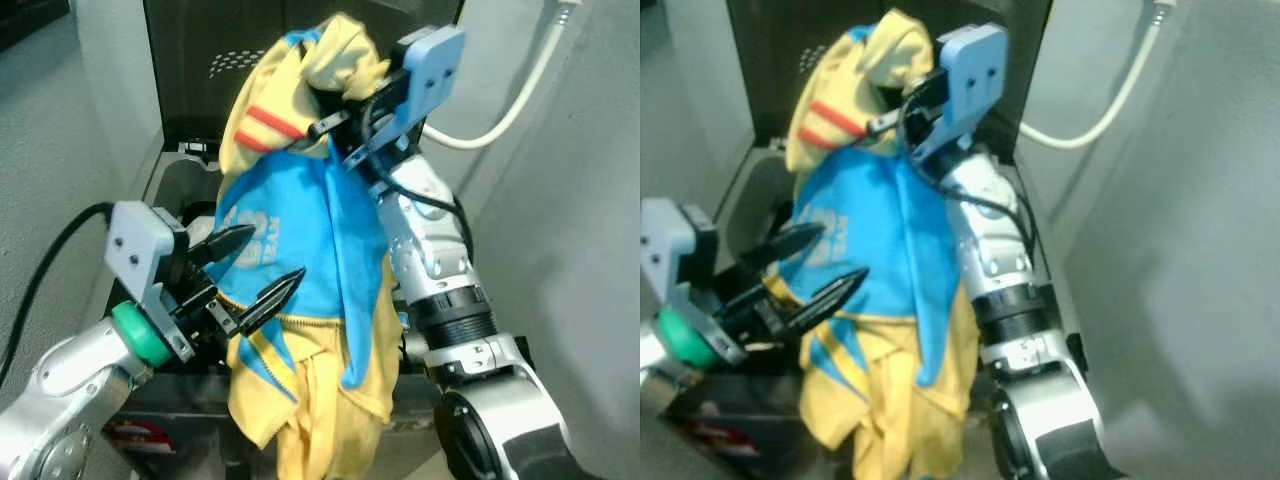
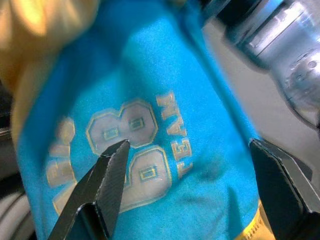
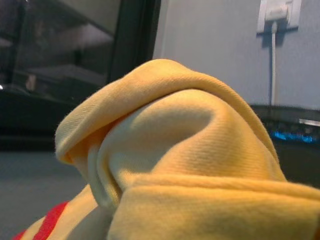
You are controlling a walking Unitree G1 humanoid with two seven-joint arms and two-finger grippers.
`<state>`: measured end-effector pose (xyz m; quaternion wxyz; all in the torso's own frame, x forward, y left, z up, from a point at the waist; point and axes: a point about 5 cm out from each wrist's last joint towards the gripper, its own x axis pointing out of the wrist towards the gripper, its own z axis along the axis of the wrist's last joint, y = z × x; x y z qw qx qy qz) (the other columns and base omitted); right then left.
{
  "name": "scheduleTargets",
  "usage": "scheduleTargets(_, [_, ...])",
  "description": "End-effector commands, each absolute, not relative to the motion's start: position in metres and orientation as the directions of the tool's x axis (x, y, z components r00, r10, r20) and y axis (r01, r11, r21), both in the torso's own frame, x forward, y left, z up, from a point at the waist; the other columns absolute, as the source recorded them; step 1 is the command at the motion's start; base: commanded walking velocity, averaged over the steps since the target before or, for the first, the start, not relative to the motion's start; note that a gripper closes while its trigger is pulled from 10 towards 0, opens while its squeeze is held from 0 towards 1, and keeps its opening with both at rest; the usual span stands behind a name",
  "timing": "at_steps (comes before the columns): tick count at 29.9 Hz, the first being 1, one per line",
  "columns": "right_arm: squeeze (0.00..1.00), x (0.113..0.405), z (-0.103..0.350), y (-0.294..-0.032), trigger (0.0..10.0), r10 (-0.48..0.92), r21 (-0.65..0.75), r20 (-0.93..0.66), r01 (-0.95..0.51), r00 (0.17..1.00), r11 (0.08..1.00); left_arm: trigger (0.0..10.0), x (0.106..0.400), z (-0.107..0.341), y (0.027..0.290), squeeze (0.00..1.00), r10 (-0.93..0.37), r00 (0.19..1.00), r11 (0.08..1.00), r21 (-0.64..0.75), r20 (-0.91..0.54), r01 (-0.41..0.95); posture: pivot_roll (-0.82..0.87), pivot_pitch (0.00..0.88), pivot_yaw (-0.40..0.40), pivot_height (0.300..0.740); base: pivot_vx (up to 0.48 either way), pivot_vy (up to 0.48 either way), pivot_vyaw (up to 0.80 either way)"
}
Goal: Clothes washing
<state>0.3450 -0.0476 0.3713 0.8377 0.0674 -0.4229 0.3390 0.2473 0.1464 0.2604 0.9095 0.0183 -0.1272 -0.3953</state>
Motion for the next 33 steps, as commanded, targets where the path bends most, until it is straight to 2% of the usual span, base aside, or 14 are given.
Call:
scheduleTargets(1, [0.00,0.332,0.397,-0.051,10.0,0.483,-0.186,0.815,-0.644,0.320,0.742,10.0,0.254,0.254,0.138,1.00,-0.755,0.627,0.651,0.097,0.195,0.753,0.13,0.063,-0.027,0.740,0.000,0.000,0.00])
scheduleTargets(2, [0.00,0.330,0.400,-0.052,10.0,0.481,-0.187,0.822,-0.653,0.305,0.734,10.0,0.256,0.254,0.136,1.00,-0.767,0.612,0.634,0.079,0.193,0.770,0.13,0.063,-0.027,0.740,0.000,0.000,0.00])
scheduleTargets(3, [0.00,0.327,0.402,-0.052,10.0,0.483,-0.186,0.827,-0.670,0.289,0.719,10.0,0.261,0.252,0.130,0.00,-0.787,0.586,0.604,0.045,0.192,0.796,0.13,0.066,-0.025,0.740,0.000,0.000,0.00])
scheduleTargets(10, [0.00,0.316,0.384,-0.043,10.0,0.548,-0.206,0.795,-0.734,0.260,0.647,10.0,0.286,0.256,0.104,0.00,-0.840,0.510,0.523,0.025,0.182,0.852,0.10,0.077,-0.004,0.740,0.000,0.000,0.00])
scheduleTargets(11, [0.00,0.316,0.382,-0.042,10.0,0.553,-0.205,0.791,-0.738,0.261,0.642,0.0,0.289,0.257,0.102,0.00,-0.842,0.506,0.518,0.024,0.186,0.855,0.10,0.077,-0.004,0.740,0.000,0.000,0.00])
scheduleTargets(15, [0.00,0.312,0.372,-0.040,10.0,0.573,-0.199,0.774,-0.757,0.268,0.623,0.0,0.309,0.266,0.105,0.00,-0.799,0.565,0.588,0.068,0.207,0.806,0.09,0.081,0.012,0.740,0.000,0.000,0.00])
scheduleTargets(19, [0.00,0.311,0.367,-0.041,10.0,0.578,-0.183,0.762,-0.759,0.292,0.624,0.0,0.315,0.278,0.110,0.00,-0.780,0.572,0.609,0.098,0.254,0.787,0.08,0.083,0.021,0.740,0.000,0.000,0.00])
scheduleTargets(25, [0.00,0.309,0.363,-0.044,10.0,0.575,-0.166,0.757,-0.760,0.310,0.628,0.0,0.319,0.279,0.114,0.00,-0.762,0.597,0.638,0.126,0.252,0.760,0.09,0.086,0.018,0.740,0.000,0.000,0.00])
scheduleTargets(28, [0.00,0.309,0.360,-0.045,10.0,0.577,-0.162,0.753,-0.760,0.318,0.630,0.0,0.323,0.280,0.118,0.00,-0.720,0.640,0.687,0.146,0.267,0.712,0.09,0.088,0.015,0.740,0.000,0.000,0.00])
scheduleTargets(29, [0.00,0.310,0.358,-0.045,10.0,0.579,-0.160,0.748,-0.758,0.325,0.632,0.0,0.328,0.282,0.123,0.00,-0.668,0.690,0.740,0.152,0.277,0.655,0.10,0.089,0.012,0.740,0.000,0.000,0.00])
scheduleTargets(30, [0.00,0.310,0.358,-0.045,10.0,0.579,-0.160,0.748,-0.758,0.325,0.632,0.0,0.328,0.282,0.123,0.00,-0.668,0.690,0.740,0.152,0.277,0.655,0.10,0.089,0.012,0.740,0.000,0.000,0.00])
scheduleTargets(31, [0.00,0.312,0.354,-0.045,10.0,0.585,-0.162,0.737,-0.753,0.338,0.638,0.8,0.339,0.287,0.136,0.00,-0.547,0.782,0.837,0.171,0.299,0.520,0.10,0.091,0.008,0.740,0.000,0.000,0.00])
scheduleTargets(32, [0.00,0.312,0.354,-0.045,10.0,0.585,-0.162,0.737,-0.753,0.338,0.638,0.8,0.339,0.287,0.136,0.00,-0.547,0.782,0.837,0.171,0.299,0.520,0.10,0.091,0.008,0.740,0.000,0.000,0.00])
scheduleTargets(33, [0.00,0.319,0.340,-0.045,10.0,0.618,-0.179,0.691,-0.740,0.375,0.649,10.0,0.356,0.297,0.169,0.00,-0.254,0.901,0.961,0.195,0.353,0.194,0.09,0.092,0.006,0.740,0.000,0.000,0.00])
